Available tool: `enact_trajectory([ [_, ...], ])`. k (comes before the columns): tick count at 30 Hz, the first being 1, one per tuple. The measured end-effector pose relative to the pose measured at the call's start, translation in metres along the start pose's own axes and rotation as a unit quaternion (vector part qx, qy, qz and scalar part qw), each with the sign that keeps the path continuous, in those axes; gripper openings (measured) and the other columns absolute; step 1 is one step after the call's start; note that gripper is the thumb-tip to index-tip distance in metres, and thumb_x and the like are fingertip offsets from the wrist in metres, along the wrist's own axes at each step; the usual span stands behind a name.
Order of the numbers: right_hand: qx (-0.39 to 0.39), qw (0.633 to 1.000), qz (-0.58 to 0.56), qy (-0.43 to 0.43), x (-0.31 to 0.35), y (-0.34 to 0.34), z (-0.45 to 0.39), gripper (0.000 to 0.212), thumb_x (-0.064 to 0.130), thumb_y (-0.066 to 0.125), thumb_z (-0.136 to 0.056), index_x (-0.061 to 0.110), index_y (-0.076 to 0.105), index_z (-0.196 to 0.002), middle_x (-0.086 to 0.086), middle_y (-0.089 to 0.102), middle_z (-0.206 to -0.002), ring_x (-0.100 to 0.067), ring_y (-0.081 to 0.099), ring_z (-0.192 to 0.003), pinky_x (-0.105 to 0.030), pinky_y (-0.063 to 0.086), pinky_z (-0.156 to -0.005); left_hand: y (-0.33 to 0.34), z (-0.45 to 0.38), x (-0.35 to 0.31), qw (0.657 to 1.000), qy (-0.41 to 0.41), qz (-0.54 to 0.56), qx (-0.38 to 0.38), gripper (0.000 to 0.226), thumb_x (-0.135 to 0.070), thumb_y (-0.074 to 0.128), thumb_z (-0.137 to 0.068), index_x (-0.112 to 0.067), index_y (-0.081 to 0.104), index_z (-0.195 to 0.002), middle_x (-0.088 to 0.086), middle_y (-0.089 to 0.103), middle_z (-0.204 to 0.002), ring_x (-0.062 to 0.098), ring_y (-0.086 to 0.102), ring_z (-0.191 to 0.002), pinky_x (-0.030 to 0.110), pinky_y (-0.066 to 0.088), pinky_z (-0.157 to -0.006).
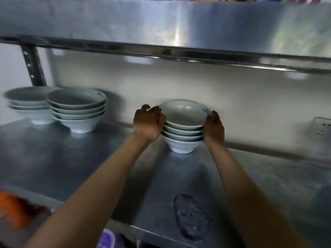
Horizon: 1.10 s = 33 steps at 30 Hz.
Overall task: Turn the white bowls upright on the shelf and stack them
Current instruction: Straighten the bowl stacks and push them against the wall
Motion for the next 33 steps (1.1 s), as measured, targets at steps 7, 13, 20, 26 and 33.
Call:
enact_trajectory([
  [7,0.057,0.998,0.018,-0.031,0.031,0.083,0.022,0.04,0.028,0.029,-0.101,0.02,0.043,-0.138,-0.012,0.051,-0.14,-0.034,0.049,-0.124,-0.037,0.037,-0.098,-0.025,0.01,0.078,0.996,-0.002,-0.09,-0.026,0.025,-0.019,0.045,-0.084,-0.007,0.067,-0.08,0.012,0.07,-0.083,0.038,0.063,-0.077,0.039,0.049,-0.06],
  [13,0.099,0.994,0.018,-0.045,0.055,0.135,0.033,0.045,0.031,0.028,-0.102,0.018,0.036,-0.145,-0.01,0.044,-0.147,-0.031,0.043,-0.132,-0.035,0.033,-0.105,-0.045,0.018,0.132,0.992,-0.03,-0.112,-0.047,0.032,-0.022,0.042,-0.085,-0.006,0.069,-0.083,0.014,0.072,-0.085,0.039,0.065,-0.077,0.039,0.055,-0.064],
  [20,0.118,0.992,0.019,-0.049,0.069,0.184,0.043,0.047,0.032,0.026,-0.103,0.018,0.032,-0.147,-0.009,0.04,-0.15,-0.03,0.039,-0.135,-0.035,0.03,-0.108,-0.047,0.022,0.185,0.989,-0.056,-0.137,-0.007,0.039,-0.027,0.038,-0.087,-0.006,0.07,-0.089,0.013,0.073,-0.091,0.038,0.065,-0.086,0.041,0.05,-0.068],
  [26,0.113,0.992,0.015,-0.048,0.074,0.211,0.044,0.048,0.031,0.026,-0.102,0.02,0.03,-0.148,-0.005,0.037,-0.152,-0.027,0.036,-0.138,-0.034,0.027,-0.111,-0.052,0.025,0.208,0.991,-0.059,-0.124,-0.002,0.04,-0.027,0.037,-0.087,-0.005,0.07,-0.093,0.011,0.073,-0.098,0.038,0.065,-0.089,0.041,0.05,-0.071],
  [33,0.113,0.993,0.007,-0.045,0.072,0.217,0.044,0.048,0.032,0.027,-0.101,0.023,0.031,-0.148,-0.003,0.037,-0.153,-0.026,0.037,-0.138,-0.034,0.027,-0.111,-0.047,0.026,0.212,0.989,-0.067,-0.129,0.001,0.033,-0.021,0.041,-0.086,-0.005,0.07,-0.09,0.013,0.072,-0.096,0.036,0.065,-0.078,0.036,0.046,-0.067],
])
Point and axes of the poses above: each hand's wrist, its own z-axis away from the middle knuckle, its own y-axis out of the palm, x = y × z, the point moved 7 cm from there along -z, towards the middle knuckle
